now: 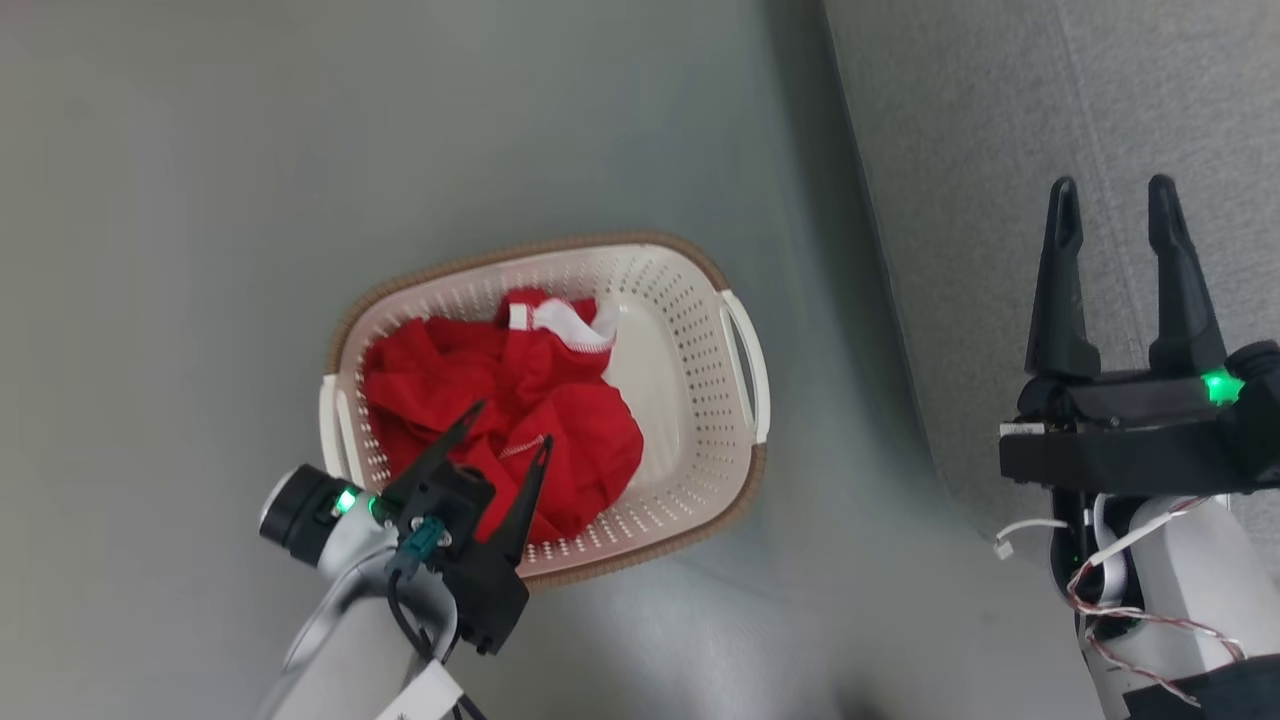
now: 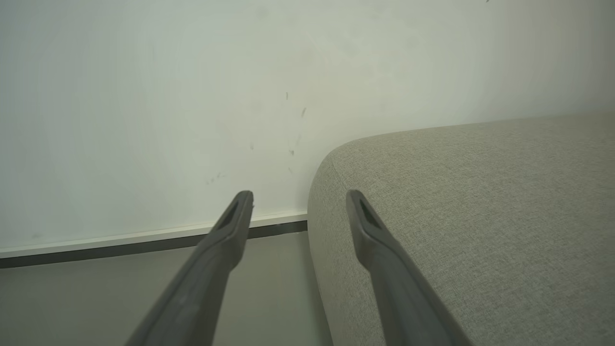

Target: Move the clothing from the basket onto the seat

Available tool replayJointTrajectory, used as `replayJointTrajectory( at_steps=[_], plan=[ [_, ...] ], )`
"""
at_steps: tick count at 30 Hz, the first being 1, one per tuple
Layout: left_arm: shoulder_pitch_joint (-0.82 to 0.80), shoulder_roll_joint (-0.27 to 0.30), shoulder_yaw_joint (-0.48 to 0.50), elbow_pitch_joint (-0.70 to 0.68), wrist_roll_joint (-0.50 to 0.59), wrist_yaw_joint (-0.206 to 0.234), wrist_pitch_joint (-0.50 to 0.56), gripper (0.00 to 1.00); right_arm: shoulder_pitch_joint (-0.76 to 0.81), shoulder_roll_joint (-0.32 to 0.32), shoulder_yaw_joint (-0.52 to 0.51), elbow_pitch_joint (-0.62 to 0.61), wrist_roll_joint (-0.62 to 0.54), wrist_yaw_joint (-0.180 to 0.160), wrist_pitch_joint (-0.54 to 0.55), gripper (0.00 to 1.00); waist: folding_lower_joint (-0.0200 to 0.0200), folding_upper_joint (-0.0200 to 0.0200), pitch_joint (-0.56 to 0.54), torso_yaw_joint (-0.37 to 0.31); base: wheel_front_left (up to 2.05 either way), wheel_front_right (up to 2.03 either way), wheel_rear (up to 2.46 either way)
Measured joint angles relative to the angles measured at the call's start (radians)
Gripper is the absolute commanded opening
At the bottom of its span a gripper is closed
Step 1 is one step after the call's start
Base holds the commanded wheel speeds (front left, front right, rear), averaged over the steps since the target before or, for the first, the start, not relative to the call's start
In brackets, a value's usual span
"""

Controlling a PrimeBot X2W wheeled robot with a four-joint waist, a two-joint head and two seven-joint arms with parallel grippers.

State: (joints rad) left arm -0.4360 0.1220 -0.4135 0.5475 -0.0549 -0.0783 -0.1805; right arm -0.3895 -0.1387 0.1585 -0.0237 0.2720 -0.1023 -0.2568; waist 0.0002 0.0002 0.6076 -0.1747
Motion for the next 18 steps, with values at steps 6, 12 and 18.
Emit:
replayJointTrajectory(
  at_steps=[6, 12, 18],
  plan=[
    [-0.074, 0.004, -0.016, 0.036, 0.016, -0.003, 0.004, 1.0, -0.056, 0.009, -0.005, -0.011, 0.0, 0.006, 0.0, 1.0, 0.0, 0.0, 0.089, -0.022, 0.0, 0.0, 0.0],
    [-0.117, 0.004, -0.048, 0.097, 0.043, -0.019, 0.012, 1.0, -0.079, 0.024, -0.002, -0.004, -0.002, 0.015, 0.0, 1.0, 0.0, 0.0001, 0.166, -0.048, 0.0, 0.0, 0.0],
    [-0.16, 0.0, -0.063, 0.153, 0.059, -0.02, 0.014, 1.0, -0.097, 0.028, -0.002, 0.002, -0.01, 0.023, 0.0, 1.0, -0.0001, -0.0001, 0.216, -0.076, 0.0, 0.0, 0.0]
  ],
)
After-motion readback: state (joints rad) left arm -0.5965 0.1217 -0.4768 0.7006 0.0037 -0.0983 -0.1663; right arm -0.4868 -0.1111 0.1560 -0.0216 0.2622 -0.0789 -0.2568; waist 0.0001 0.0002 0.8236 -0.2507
